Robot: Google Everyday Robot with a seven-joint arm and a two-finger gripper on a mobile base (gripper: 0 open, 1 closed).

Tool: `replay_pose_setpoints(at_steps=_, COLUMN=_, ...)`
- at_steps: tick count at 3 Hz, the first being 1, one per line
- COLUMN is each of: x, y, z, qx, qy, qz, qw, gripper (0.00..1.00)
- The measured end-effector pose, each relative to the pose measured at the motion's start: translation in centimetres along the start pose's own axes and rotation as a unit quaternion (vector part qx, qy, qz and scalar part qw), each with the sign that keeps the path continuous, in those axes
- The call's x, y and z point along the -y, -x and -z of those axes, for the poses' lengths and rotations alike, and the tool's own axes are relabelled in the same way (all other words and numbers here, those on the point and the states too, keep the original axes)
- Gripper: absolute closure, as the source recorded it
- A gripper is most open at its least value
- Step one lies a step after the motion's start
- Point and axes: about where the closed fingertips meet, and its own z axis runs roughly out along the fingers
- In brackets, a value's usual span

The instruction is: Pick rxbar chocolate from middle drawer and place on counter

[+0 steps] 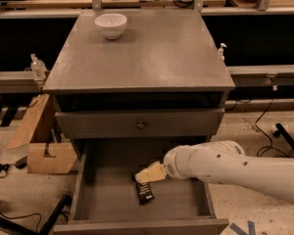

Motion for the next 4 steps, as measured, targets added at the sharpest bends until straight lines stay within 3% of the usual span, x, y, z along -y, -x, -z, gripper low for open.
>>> replay_pose_setpoints(at_steps=1, x=1.4, y=-1.1, z=-4.6, qx=-0.004, qy=0.001, qz=-0.029, qw=0.9996, gripper=0.0)
replay_pose_setpoints(at_steps=2, x=2.8, y=-2.9, z=-10.9, qx=-0.006, qy=-0.018, qz=-0.024, qw=0.9995, gripper=0.0)
replay_pose_setpoints(at_steps=4, x=3.2, y=-4.6, z=-13.5, qx=-0.025, qy=-0.028, qz=-0.04, qw=0.9985, gripper=0.0)
